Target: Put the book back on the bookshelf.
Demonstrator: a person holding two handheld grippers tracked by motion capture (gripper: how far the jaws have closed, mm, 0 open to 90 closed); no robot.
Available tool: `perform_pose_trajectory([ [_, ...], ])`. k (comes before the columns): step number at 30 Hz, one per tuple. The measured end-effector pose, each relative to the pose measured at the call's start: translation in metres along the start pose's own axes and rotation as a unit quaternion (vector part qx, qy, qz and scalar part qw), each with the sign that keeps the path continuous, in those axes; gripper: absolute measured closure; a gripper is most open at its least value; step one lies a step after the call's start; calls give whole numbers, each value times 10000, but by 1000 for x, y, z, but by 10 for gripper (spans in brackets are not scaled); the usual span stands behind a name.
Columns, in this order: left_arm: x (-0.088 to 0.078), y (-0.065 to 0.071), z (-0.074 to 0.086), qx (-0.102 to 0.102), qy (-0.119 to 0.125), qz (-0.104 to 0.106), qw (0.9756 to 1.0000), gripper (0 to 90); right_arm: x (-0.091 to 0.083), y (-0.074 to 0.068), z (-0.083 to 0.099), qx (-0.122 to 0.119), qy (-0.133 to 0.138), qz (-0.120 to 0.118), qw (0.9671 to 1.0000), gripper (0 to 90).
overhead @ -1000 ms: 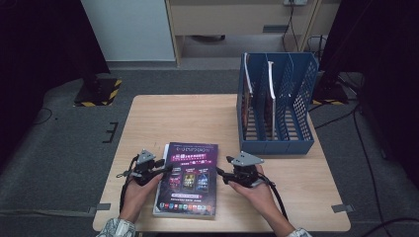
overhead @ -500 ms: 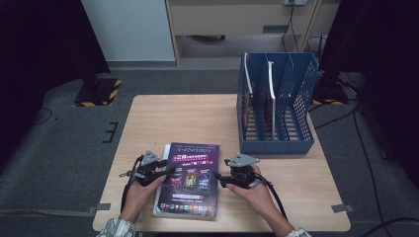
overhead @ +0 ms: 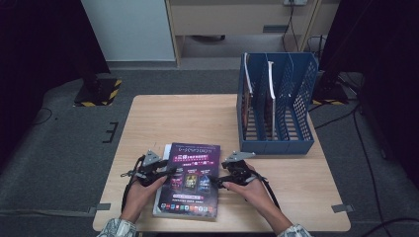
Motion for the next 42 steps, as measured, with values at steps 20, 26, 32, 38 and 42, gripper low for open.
perform_pose_trajectory([
  [20,0,0,0,27,-2,-19,10000,481,15,2,-1,170,-254,-253,9992,162],
  [26,-1,0,1,9,-1,-23,10000,480,9,-2,-8,49,-173,-146,9997,176],
  [32,-1,0,2,-33,34,-25,10000,480,2,-6,-25,14,73,-132,9999,173],
  [38,-1,0,3,-23,39,-11,10000,473,7,-6,-33,89,132,-107,9998,170],
  [42,-1,0,3,-16,37,4,10000,451,11,-7,-39,145,150,-167,9996,171],
])
Point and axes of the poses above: each handheld gripper's, and its own axes: x roughly forward along the jaws, z roughly out of its underside, y roughly to its right, the point moved 2 cm from there along x, roughly forward along the jaws, and after that the axes turned 4 degrees about -y, right-handed, at the moved point
